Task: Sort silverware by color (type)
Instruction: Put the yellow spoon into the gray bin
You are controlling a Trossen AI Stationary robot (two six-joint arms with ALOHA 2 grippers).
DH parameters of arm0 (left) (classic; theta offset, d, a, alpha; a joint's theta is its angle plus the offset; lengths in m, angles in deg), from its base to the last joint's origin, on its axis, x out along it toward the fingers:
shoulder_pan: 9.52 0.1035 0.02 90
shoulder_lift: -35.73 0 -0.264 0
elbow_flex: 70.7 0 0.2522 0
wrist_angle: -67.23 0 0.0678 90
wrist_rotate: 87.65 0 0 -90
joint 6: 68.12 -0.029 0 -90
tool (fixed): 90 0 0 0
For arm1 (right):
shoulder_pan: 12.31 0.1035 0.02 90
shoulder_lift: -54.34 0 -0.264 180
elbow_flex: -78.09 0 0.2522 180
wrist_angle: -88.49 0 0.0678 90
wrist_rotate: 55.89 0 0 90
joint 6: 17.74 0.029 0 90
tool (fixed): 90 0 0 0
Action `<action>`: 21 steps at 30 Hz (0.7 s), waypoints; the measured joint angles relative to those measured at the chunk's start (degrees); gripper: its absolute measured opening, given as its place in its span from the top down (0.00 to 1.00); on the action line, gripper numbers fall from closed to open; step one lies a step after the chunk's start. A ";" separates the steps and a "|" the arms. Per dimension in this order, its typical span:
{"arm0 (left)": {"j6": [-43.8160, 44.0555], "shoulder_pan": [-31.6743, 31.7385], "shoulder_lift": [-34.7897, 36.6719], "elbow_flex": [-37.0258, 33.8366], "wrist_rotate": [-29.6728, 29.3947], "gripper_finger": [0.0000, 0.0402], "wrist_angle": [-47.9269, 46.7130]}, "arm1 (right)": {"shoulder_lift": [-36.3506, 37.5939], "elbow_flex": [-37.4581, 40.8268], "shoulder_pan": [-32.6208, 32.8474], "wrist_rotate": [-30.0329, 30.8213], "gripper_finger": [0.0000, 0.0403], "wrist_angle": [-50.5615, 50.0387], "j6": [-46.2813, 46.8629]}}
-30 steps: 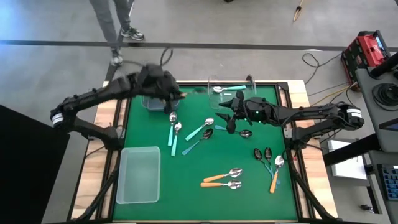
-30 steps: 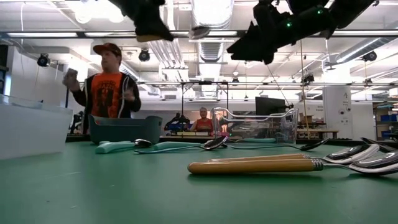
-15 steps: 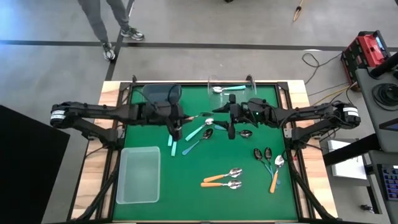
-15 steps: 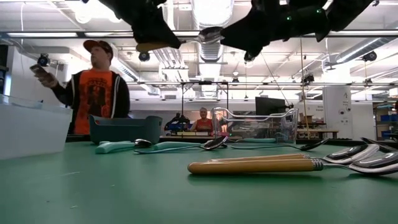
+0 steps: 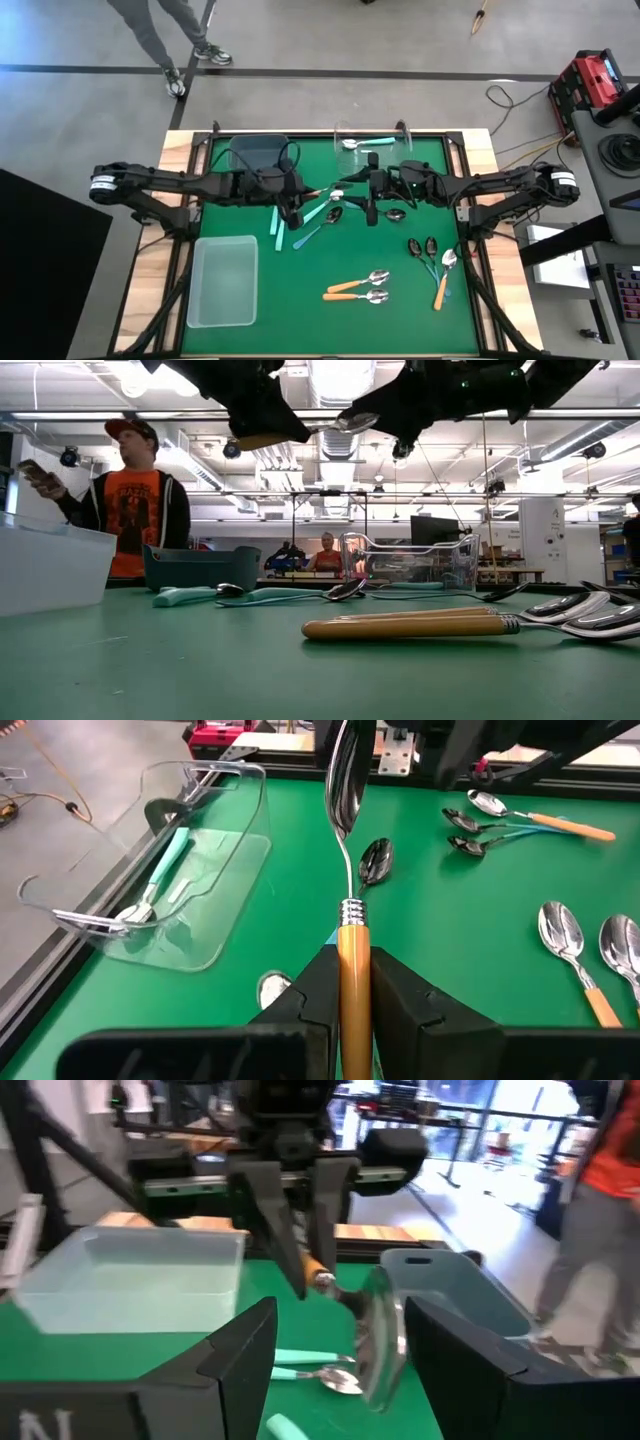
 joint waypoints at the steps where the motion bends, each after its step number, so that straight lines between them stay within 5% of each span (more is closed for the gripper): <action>1: -0.01 0.00 -0.15 0.02 0.00 0.95 0.47 | 0.00 0.00 0.00 0.83 0.50 -0.04 0.02; 7: -0.18 0.00 -0.54 0.24 0.08 0.95 0.58 | 0.00 0.00 0.00 1.26 0.65 -0.24 0.53; 14: -0.32 -0.02 -0.54 0.28 0.29 0.94 0.52 | 0.00 0.00 -0.02 1.72 0.95 -0.04 1.79; 21: -1.63 0.00 -0.54 0.33 -0.25 0.85 0.91 | 0.00 -0.03 -0.03 3.24 0.98 0.11 4.27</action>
